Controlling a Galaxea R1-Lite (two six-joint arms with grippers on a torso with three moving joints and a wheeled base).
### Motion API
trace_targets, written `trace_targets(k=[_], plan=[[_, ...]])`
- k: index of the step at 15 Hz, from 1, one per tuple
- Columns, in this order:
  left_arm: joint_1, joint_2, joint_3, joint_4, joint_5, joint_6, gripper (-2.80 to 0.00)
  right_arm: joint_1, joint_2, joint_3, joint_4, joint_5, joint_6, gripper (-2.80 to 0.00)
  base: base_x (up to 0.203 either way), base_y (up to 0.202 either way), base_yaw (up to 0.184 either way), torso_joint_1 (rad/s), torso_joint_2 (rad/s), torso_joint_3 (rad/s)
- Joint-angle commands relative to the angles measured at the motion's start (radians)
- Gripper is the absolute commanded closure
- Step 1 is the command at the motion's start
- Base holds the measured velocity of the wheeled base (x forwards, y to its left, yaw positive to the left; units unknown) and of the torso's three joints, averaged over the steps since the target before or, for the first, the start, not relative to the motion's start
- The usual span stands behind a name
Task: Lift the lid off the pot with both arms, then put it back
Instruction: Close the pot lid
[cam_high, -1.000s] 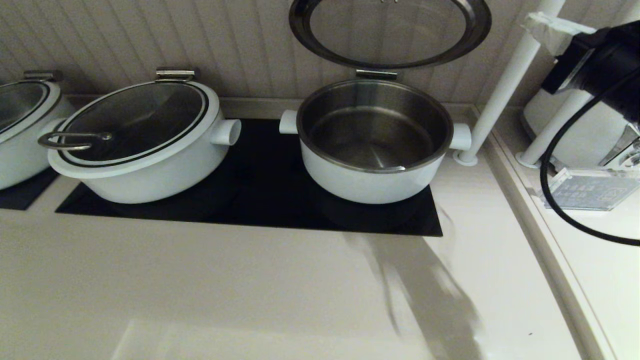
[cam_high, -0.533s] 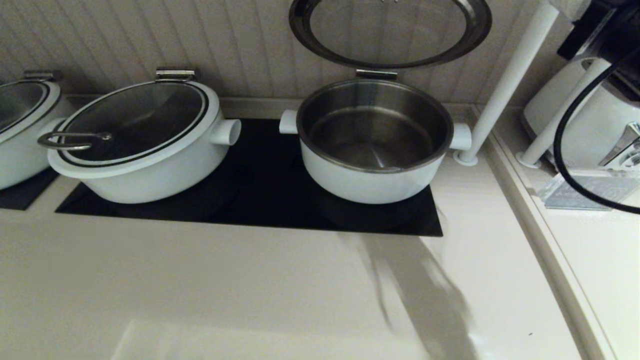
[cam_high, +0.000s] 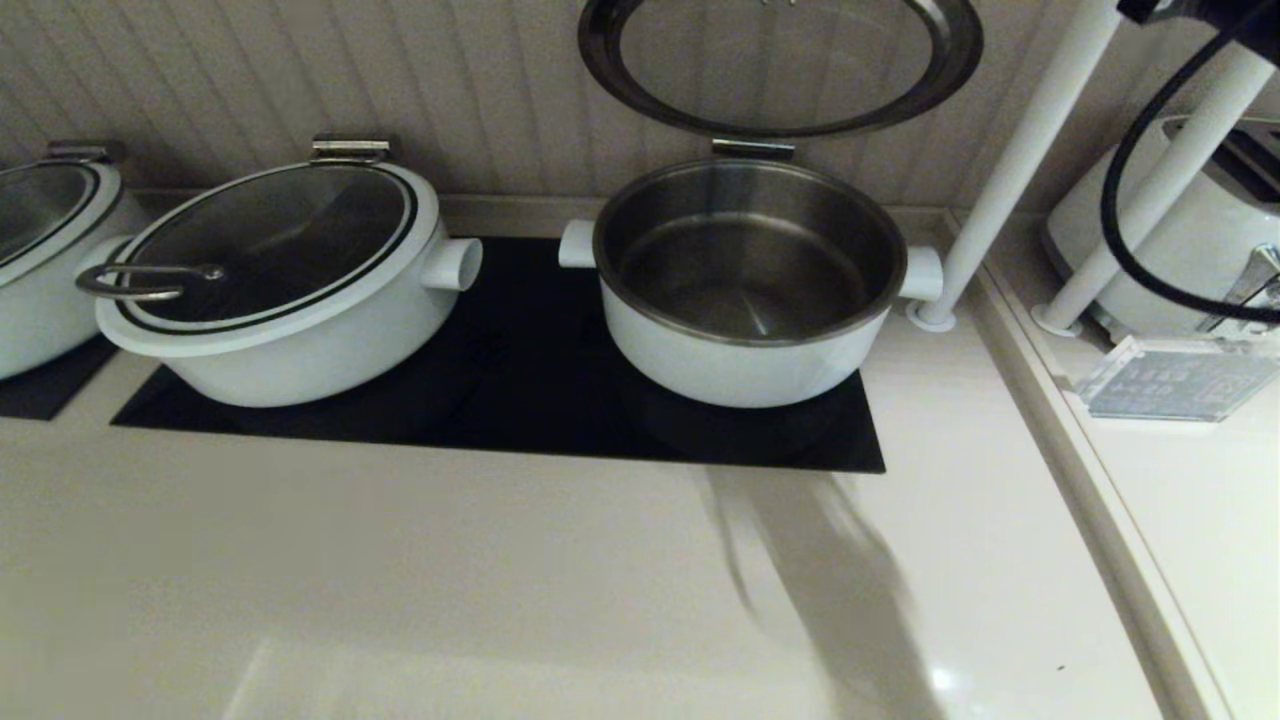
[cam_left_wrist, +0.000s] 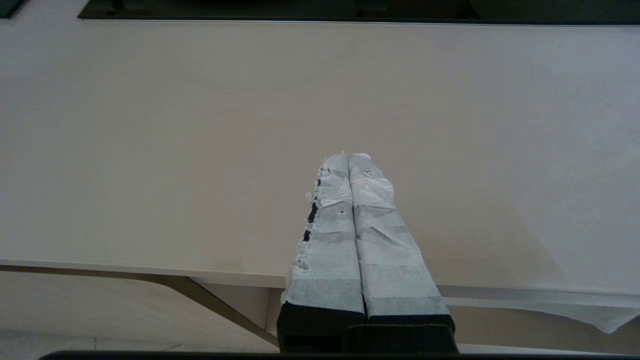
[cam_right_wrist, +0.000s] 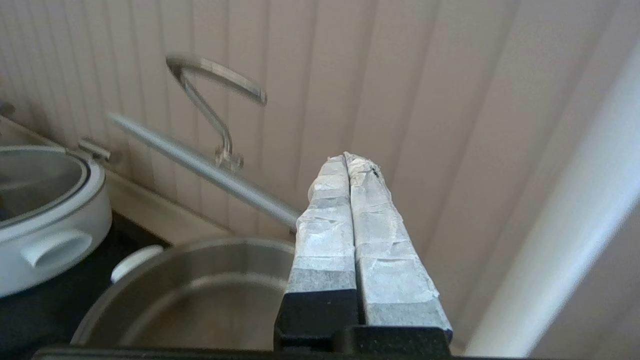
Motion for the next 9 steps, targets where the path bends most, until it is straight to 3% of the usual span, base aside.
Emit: trace_targets(k=[1, 6, 9], plan=[[0.0, 0.0, 0.0, 0.0, 0.0, 0.0, 0.0, -0.006, 0.06, -0.082, 0.004, 0.013, -0.002, 0.0, 0.0, 0.0, 0.0, 0.0, 0.0, 0.0], [0.0, 0.0, 0.0, 0.0, 0.0, 0.0, 0.0, -0.031, 0.146, -0.251, 0.059, 0.051, -0.002, 0.0, 0.0, 0.0, 0.0, 0.0, 0.0, 0.0], [0.0, 0.0, 0.0, 0.0, 0.0, 0.0, 0.0, -0.102, 0.179, -0.271, 0.062, 0.149, -0.002, 0.0, 0.0, 0.0, 0.0, 0.0, 0.0, 0.0]])
